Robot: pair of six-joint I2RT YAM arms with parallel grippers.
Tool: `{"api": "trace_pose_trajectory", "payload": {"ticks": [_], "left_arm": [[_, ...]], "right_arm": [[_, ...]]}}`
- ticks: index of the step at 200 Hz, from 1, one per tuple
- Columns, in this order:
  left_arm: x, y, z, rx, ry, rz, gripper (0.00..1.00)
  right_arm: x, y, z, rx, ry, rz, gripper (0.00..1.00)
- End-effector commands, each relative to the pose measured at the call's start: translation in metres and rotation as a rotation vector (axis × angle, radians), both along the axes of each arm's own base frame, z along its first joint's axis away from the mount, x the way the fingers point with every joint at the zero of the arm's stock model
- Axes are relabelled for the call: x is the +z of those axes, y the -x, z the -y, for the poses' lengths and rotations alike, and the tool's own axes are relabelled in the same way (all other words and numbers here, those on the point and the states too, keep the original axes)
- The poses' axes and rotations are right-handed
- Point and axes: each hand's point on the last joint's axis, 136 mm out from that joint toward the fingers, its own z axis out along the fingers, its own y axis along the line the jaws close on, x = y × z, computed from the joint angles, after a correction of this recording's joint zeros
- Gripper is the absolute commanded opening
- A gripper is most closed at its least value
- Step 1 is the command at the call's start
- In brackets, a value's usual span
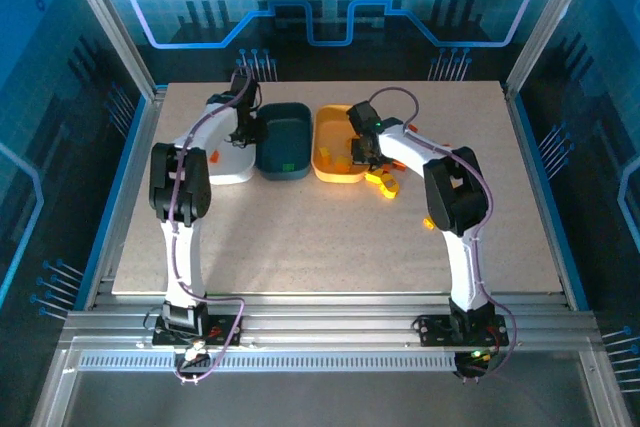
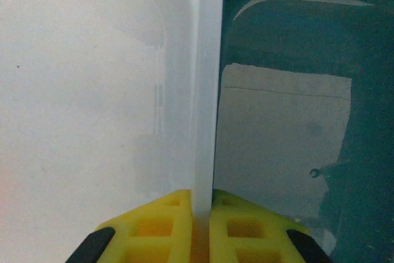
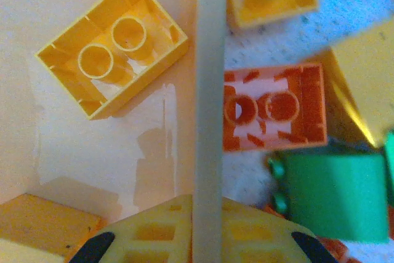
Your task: Sort the legos into containers by color
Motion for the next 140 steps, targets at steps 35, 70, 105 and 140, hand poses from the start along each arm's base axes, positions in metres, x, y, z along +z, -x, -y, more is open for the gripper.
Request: {"api": "trace_pose_trajectory", "payload": {"ticks": [35, 70, 105, 140], "left_arm": [[-0.014, 0.014, 0.093, -0.155, 0.085, -0.027, 0.08], [-0.016, 0.021, 0.109, -0.17, 0.091, -0.039, 0.06], [-0.011, 0.028, 0.094, -0.136, 0.047, -0.041, 0.01], [-0.015, 0.032, 0.068, -0.097, 0.049, -0.055, 0.02]], "right_arm": [[0.004, 0.031, 0.031, -0.037, 0.008, -0.013, 0.13], [0.006, 0.032, 0.035, 0.003, -0.001, -0.01, 0.13], [0.011, 0.028, -0.007, 0.123, -0.031, 0.004, 0.13], [0.009, 0.024, -0.042, 0.175, -0.068, 0.0, 0.12]]}}
